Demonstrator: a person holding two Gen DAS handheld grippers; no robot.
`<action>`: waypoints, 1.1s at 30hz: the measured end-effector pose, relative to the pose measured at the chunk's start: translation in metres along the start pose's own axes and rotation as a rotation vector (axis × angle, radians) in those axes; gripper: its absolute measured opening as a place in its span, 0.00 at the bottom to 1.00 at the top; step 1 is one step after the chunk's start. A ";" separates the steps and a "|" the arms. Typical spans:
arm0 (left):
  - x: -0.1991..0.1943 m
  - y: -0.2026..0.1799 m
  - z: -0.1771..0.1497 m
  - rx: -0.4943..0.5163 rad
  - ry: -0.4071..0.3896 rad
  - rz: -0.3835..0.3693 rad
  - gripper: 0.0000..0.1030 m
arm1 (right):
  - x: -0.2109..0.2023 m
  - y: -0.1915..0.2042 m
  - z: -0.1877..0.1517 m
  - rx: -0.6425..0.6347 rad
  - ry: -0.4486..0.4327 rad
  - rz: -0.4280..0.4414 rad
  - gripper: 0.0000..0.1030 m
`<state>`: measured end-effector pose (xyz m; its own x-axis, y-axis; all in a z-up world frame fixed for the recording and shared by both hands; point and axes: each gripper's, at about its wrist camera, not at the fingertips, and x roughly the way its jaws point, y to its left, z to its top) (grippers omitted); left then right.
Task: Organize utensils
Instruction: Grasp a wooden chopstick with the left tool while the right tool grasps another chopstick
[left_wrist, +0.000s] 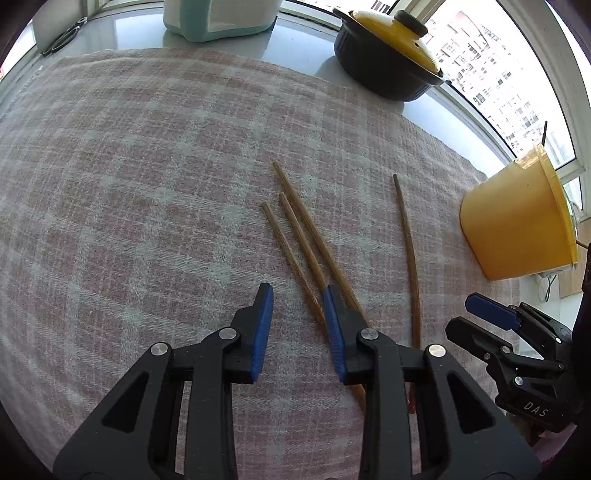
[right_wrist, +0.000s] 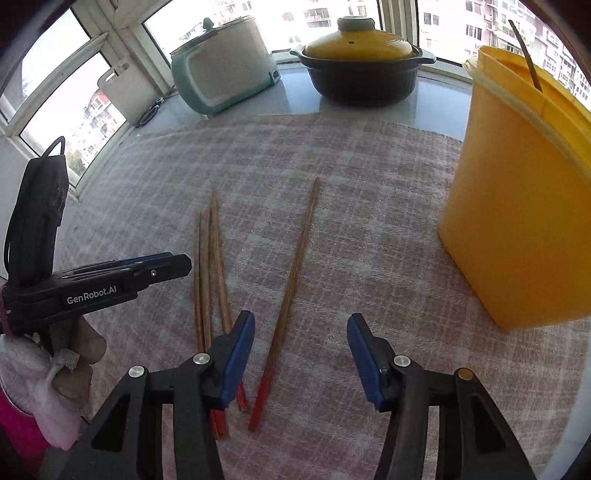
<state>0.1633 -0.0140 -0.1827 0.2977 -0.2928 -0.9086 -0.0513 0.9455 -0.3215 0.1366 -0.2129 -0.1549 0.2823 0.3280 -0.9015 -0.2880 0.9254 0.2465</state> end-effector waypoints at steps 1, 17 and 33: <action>0.002 -0.001 0.000 0.001 0.004 0.002 0.25 | 0.001 0.000 0.000 0.003 0.003 0.000 0.52; 0.010 -0.008 0.008 0.008 0.026 0.053 0.14 | 0.006 -0.004 0.001 0.014 0.024 0.005 0.42; 0.019 -0.024 0.014 0.115 -0.003 0.123 0.10 | 0.033 0.003 0.022 0.004 0.064 -0.045 0.34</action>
<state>0.1836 -0.0405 -0.1881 0.2992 -0.1734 -0.9383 0.0223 0.9844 -0.1748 0.1649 -0.1949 -0.1760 0.2355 0.2734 -0.9326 -0.2723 0.9397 0.2068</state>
